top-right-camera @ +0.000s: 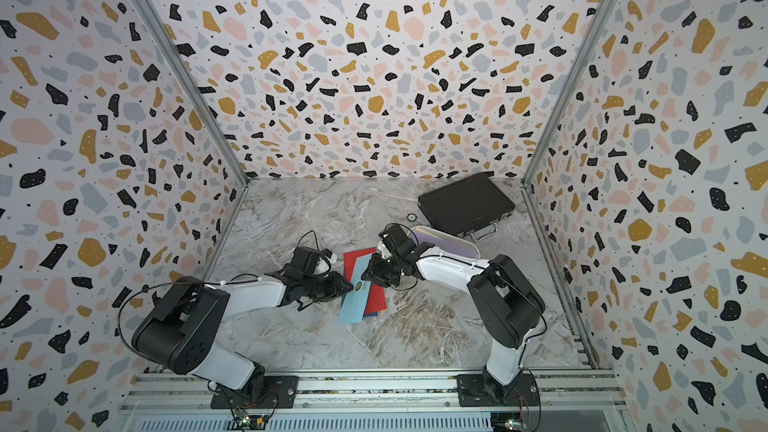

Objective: Put the sealed envelopes into the storage box
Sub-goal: Pick up the envelope from the center of the board, then place the envelope in the storage box.

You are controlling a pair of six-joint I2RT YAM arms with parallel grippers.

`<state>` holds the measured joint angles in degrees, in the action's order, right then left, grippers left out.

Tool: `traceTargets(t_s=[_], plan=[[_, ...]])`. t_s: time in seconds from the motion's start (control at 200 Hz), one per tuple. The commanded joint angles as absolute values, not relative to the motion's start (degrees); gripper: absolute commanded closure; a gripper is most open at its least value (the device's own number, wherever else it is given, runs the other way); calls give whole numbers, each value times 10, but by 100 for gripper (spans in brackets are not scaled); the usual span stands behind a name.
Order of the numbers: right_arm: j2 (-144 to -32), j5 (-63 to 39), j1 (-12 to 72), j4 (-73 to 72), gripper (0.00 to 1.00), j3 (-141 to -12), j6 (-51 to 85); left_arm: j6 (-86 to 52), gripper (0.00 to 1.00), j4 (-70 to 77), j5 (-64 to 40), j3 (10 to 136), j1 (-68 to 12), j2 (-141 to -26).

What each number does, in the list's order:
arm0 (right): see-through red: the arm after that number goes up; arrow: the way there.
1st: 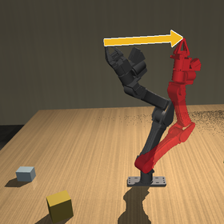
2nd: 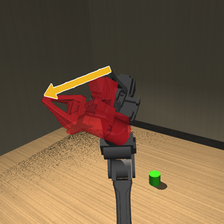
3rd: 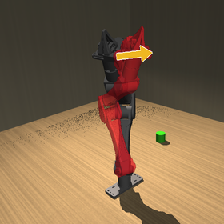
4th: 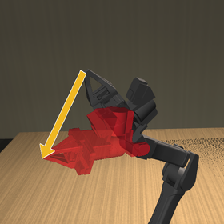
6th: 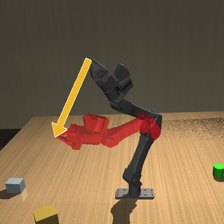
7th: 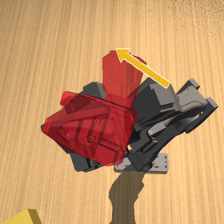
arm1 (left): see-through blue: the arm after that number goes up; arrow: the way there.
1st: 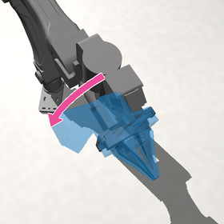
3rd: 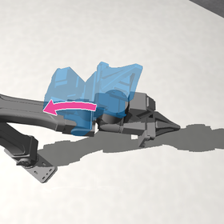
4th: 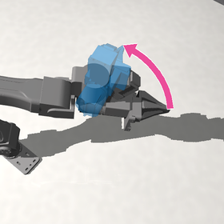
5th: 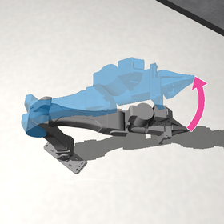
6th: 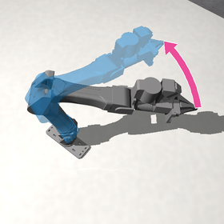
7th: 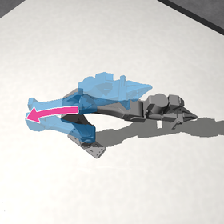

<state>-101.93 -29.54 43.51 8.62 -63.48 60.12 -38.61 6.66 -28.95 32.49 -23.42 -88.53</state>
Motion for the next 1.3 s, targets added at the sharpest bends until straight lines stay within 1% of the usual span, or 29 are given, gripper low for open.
traceTargets(t_s=[0.0, 0.085, 0.17, 0.245, 0.355, 0.441, 0.521, 0.601, 0.671, 0.816, 0.906, 1.121, 1.296], plan=[[-1029, -319, 440, 73, 84, -633, 593, -386, 68, 36, -271, 301, -236, -900], [-1031, -326, 440, 87, 93, -643, 565, -386, 65, 37, -271, 300, -236, -896], [-1023, -315, 440, 176, 100, -690, 484, -388, 55, 34, -266, 295, -236, -881], [-1010, -290, 438, 280, 100, -750, 390, -388, 47, 12, -246, 291, -236, -842], [-991, -268, 419, 431, 100, -845, 252, -396, 40, -38, -188, 274, -236, -742], [-988, -245, 391, 552, 100, -928, 145, -399, 38, -81, -142, 261, -236, -662], [-997, -201, 361, 650, 100, -1010, 61, -399, 37, -100, -108, 245, -236, -601], [-1015, -151, 339, 736, 100, -1089, -20, -403, 36, -115, -90, 222, -236, -565], [-1033, -80, 332, 791, 100, -1136, -91, -409, 36, -114, -88, 208, -235, -553], [-1038, 50, 323, 807, 100, -1123, -206, -410, 36, -112, -94, 207, -235, -565], [-1051, 110, 314, 811, 100, -1113, -242, -407, 36, -109, -99, 211, -235, -579], [-1085, 93, 285, 819, 100, -1112, -297, -402, 36, -108, -108, 218, -235, -604], [-1114, 73, 276, 819, 100, -1100, -314, -401, 36, -108, -109, 217, -235, -605]])
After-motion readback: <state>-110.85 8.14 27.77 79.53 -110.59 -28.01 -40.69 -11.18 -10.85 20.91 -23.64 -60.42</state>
